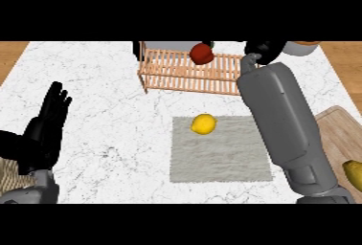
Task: Pick the bell pepper from the placemat and place it in the tiered shelf
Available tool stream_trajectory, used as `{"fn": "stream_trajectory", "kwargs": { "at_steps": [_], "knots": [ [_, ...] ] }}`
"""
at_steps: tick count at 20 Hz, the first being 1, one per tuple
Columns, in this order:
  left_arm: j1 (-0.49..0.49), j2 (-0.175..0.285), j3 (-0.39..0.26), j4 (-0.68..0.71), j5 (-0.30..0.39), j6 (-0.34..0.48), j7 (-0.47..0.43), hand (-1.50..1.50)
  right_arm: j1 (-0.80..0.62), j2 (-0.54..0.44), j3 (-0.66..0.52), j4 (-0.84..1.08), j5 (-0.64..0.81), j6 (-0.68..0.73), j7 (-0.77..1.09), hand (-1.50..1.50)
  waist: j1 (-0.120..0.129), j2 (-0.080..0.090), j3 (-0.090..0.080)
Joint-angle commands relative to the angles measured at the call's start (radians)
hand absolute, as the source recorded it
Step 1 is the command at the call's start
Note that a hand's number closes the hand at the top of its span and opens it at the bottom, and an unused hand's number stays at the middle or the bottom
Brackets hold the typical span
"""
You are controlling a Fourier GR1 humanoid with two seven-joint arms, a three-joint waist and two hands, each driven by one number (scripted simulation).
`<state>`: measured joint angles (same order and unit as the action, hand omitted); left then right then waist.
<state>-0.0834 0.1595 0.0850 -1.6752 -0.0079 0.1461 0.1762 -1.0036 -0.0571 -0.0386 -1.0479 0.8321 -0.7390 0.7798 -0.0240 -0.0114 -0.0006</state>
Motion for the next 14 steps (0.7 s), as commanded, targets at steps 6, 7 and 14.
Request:
{"fn": "stream_trajectory", "kwargs": {
  "at_steps": [6,7,14],
  "knots": [
    [0.022,0.028,0.035,-0.047,0.023,-0.013,0.04,0.0,0.364,-0.101,0.007,-0.578,0.004,0.199,0.2,-1.5,-0.02,-0.005,0.001],
    [0.019,0.017,0.026,-0.038,0.009,-0.001,0.038,0.0,0.401,-0.101,0.012,-0.65,0.009,0.231,0.24,-1.5,-0.023,-0.006,0.001],
    [0.023,0.001,0.016,-0.02,0.006,-0.016,-0.008,0.0,0.65,-0.231,-0.059,-1.048,-0.165,0.404,0.245,-1.5,0.005,0.006,0.0]
  ]
}}
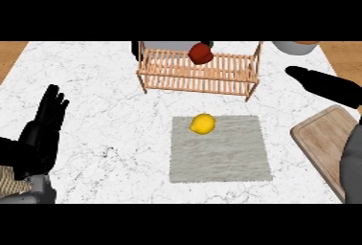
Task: Pick the bell pepper from the placemat and place it in the tiered shelf
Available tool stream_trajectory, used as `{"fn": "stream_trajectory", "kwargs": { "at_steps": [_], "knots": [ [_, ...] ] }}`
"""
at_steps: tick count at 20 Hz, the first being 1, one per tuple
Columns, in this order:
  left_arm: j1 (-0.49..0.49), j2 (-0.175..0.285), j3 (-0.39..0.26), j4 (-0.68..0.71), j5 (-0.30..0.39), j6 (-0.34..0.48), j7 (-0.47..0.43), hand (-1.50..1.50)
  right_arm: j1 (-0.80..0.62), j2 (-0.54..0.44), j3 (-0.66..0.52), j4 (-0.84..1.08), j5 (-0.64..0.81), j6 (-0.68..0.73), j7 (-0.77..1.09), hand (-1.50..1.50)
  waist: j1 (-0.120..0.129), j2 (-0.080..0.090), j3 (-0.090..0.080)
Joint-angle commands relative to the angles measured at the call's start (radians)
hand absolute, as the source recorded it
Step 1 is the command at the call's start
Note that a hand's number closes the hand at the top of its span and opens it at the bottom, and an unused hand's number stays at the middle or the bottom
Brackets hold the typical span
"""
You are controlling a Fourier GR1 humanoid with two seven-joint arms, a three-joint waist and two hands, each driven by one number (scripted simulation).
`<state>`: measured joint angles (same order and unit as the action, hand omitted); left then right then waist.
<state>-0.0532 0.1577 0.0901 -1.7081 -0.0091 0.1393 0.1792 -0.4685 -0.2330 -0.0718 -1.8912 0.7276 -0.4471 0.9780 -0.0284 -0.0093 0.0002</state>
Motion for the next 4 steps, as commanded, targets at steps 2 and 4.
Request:
{"fn": "stream_trajectory", "kwargs": {
  "at_steps": [2,4],
  "knots": [
    [-0.008,-0.01,0.004,0.038,-0.007,-0.003,-0.044,0.0,0.229,-0.026,-0.02,-0.305,-0.07,0.098,0.042,-1.5,0.008,0.005,0.0],
    [-0.035,-0.03,-0.022,0.034,-0.03,0.013,-0.03,0.0,0.262,-0.069,-0.087,-0.319,-0.169,0.121,-0.019,-1.5,0.014,0.007,0.0]
  ]
}}
